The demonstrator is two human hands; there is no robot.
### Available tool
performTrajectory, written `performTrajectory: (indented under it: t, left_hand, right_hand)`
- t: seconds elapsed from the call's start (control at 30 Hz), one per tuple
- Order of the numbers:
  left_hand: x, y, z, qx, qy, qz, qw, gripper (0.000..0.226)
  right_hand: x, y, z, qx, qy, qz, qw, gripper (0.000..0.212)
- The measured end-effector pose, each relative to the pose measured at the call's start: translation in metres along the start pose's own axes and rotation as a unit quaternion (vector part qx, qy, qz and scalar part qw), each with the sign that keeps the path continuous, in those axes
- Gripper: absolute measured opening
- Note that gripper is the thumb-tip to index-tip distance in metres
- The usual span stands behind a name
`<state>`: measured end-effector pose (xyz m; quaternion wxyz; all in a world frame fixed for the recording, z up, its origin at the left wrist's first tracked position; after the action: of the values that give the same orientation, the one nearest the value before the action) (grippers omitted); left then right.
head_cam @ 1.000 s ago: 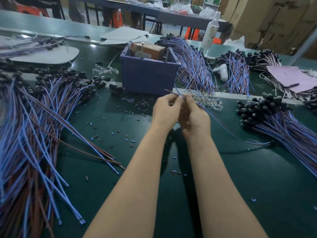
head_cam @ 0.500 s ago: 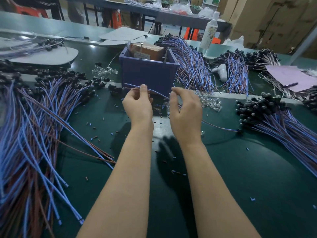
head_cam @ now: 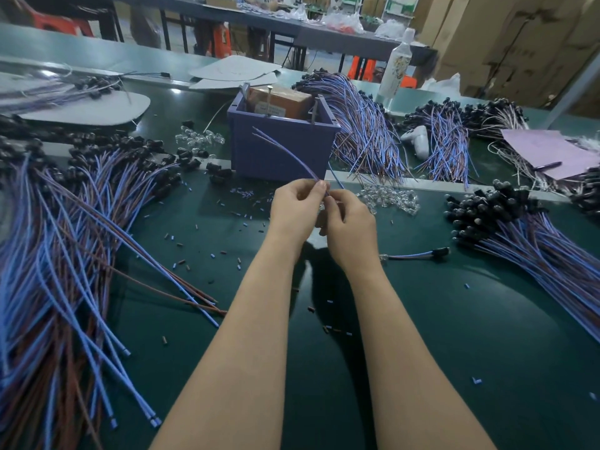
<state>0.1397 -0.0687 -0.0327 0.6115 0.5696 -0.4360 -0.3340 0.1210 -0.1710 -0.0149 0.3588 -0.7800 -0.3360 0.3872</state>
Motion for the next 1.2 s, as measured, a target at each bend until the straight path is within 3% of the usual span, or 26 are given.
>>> performTrajectory:
  t: [0.23, 0.47, 0.7, 0.87, 1.2]
  left_hand:
    - [-0.003, -0.001, 0.000, 0.009, 0.006, -0.032, 0.999, 0.017]
    - [-0.013, -0.002, -0.006, -0.005, 0.088, -0.008, 0.996, 0.012]
    - [-0.022, 0.011, -0.005, 0.073, 0.111, 0.003, 0.991, 0.008]
    - [-0.021, 0.010, -0.004, 0.061, 0.102, 0.005, 0.993, 0.011]
    - [-0.018, 0.004, -0.010, 0.063, 0.085, -0.021, 0.994, 0.012]
  right_hand:
    - [0.000, 0.004, 0.000, 0.023, 0.025, -0.036, 0.999, 0.013]
    - [-0.009, 0.019, -0.006, 0.087, 0.109, -0.082, 0.987, 0.007]
    - [0.000, 0.015, -0.005, 0.042, 0.068, -0.041, 0.996, 0.025]
    - [0.008, 0.010, -0.001, 0.034, 0.024, -0.023, 0.999, 0.028]
    - [0.009, 0.003, 0.002, 0.019, 0.009, 0.011, 1.000, 0.029]
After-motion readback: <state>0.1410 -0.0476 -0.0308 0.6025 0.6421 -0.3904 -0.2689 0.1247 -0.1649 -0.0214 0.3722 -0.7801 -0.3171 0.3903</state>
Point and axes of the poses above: each hand's wrist, its own z-axis away from the middle knuckle, its own x-axis out of the palm, y = z × x, the point moved 8 cm from there along -z, towards the middle knuckle, and after that the axes turned 14 degrees about y, right-handed, at the moved point
